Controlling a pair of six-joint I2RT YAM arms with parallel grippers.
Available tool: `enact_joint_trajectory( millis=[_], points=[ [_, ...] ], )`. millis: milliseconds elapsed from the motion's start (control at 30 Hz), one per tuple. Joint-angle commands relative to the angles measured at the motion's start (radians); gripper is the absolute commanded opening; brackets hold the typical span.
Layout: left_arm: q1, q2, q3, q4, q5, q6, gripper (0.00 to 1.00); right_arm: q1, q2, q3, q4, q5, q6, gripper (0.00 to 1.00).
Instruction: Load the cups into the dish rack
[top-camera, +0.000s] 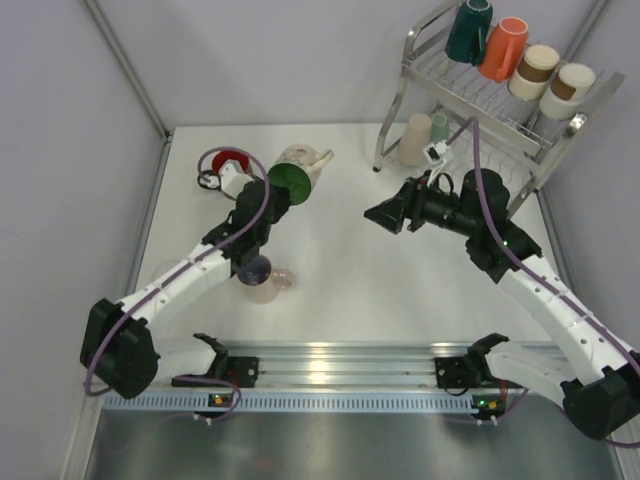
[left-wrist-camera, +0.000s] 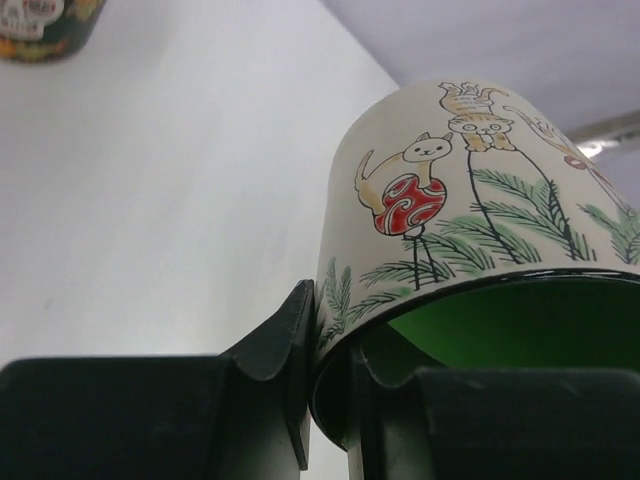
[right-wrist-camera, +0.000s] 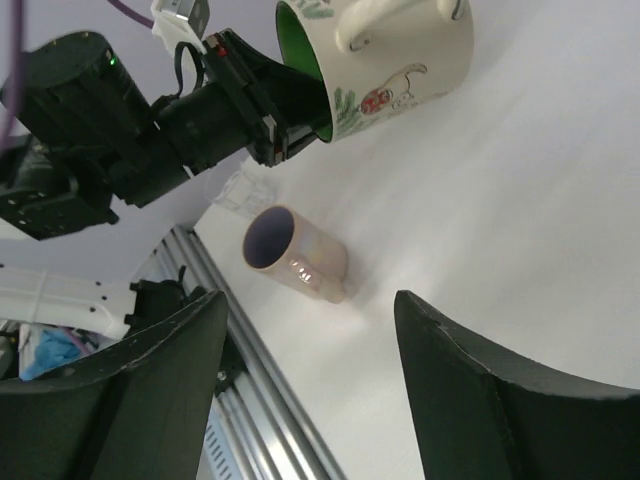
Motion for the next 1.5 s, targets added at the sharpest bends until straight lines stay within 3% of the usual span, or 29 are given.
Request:
enact_joint_trajectory(
  millis=[0, 67, 167, 267, 400, 667, 900, 1100, 1167, 1233, 1333, 1467],
  points=[
    [0.024, -0.153, -0.107, 0.619, 0.118, 0.521, 0.0, 0.005, 0.026, 0.099, -0.092, -0.121, 0.033, 0.7],
    [0.034, -0.185, -0.136, 0.676, 0.252, 0.688, 0.0, 0.005, 0.026, 0.116, -0.108, -0.192, 0.06, 0.77],
    [0.037, -0.24, -0.192, 0.748, 0.416, 0.819, 0.0, 0.005, 0.026, 0.107, -0.047, -0.333, 0.147, 0.81],
    [0.036, -0.295, -0.251, 0.823, 0.532, 0.866, 0.0, 0.006, 0.035, 0.083, 0.038, -0.428, 0.247, 0.85],
    [0.037, -0.346, -0.291, 0.869, 0.641, 0.906, 0.0, 0.005, 0.072, 0.087, -0.01, -0.44, 0.257, 0.87],
    [0.037, -0.38, -0.328, 0.914, 0.743, 0.932, 0.0, 0.006, 0.13, 0.061, -0.013, -0.436, 0.294, 0.83],
    [0.037, -0.389, -0.352, 1.012, 0.76, 0.898, 0.0, 0.025, 0.144, 0.004, 0.191, -0.448, 0.412, 0.81],
    [0.036, -0.351, -0.352, 1.122, 0.824, 0.841, 0.0, 0.077, 0.159, -0.055, 0.446, -0.448, 0.547, 0.68],
    [0.036, -0.343, -0.354, 1.147, 0.853, 0.835, 0.0, 0.098, 0.162, -0.078, 0.556, -0.453, 0.589, 0.58],
    [0.036, -0.343, -0.352, 1.153, 0.864, 0.832, 0.0, 0.104, 0.164, -0.114, 0.64, -0.453, 0.646, 0.42],
    [0.037, -0.349, -0.349, 1.144, 0.889, 0.841, 0.0, 0.106, 0.165, -0.16, 0.78, -0.442, 0.713, 0.29],
    [0.036, -0.351, -0.343, 1.115, 0.922, 0.853, 0.0, 0.112, 0.204, -0.195, 0.987, -0.456, 0.832, 0.3]
  ],
)
